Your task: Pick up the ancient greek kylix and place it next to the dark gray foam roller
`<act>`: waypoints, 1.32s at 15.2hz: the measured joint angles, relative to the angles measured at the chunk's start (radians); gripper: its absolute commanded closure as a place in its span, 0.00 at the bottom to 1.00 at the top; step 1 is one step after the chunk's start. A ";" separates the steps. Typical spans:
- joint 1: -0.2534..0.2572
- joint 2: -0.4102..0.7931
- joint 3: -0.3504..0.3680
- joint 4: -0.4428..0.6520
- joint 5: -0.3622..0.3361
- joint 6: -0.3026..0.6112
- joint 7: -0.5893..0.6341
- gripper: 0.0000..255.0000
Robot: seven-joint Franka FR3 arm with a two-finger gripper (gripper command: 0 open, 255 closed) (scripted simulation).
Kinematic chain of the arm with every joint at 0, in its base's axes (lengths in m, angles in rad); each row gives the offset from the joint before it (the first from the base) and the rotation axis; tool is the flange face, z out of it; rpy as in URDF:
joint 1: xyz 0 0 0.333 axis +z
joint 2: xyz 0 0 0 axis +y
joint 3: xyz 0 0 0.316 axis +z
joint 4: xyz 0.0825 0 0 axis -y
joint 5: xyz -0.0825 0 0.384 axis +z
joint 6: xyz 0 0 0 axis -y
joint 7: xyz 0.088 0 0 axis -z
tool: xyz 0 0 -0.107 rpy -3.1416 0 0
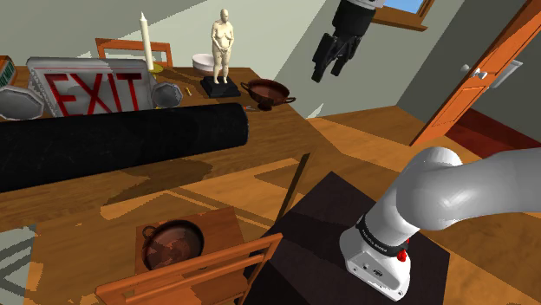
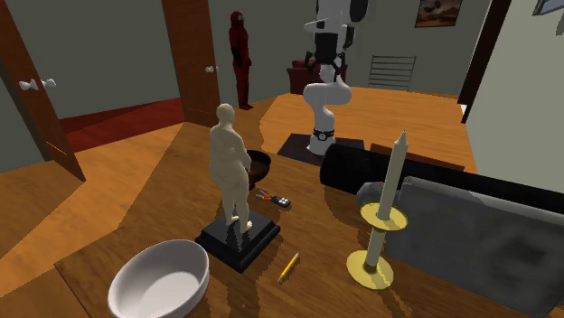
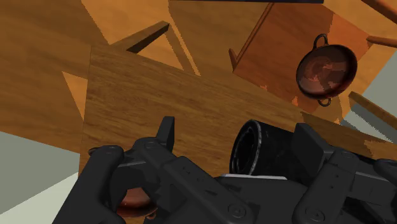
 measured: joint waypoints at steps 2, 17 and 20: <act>-0.001 0.015 0.001 0.001 -0.003 0.014 0.000 0.00; -0.057 0.507 -0.010 0.123 -0.132 0.370 -0.002 0.00; -0.067 0.632 -0.013 0.201 -0.161 0.415 0.004 0.00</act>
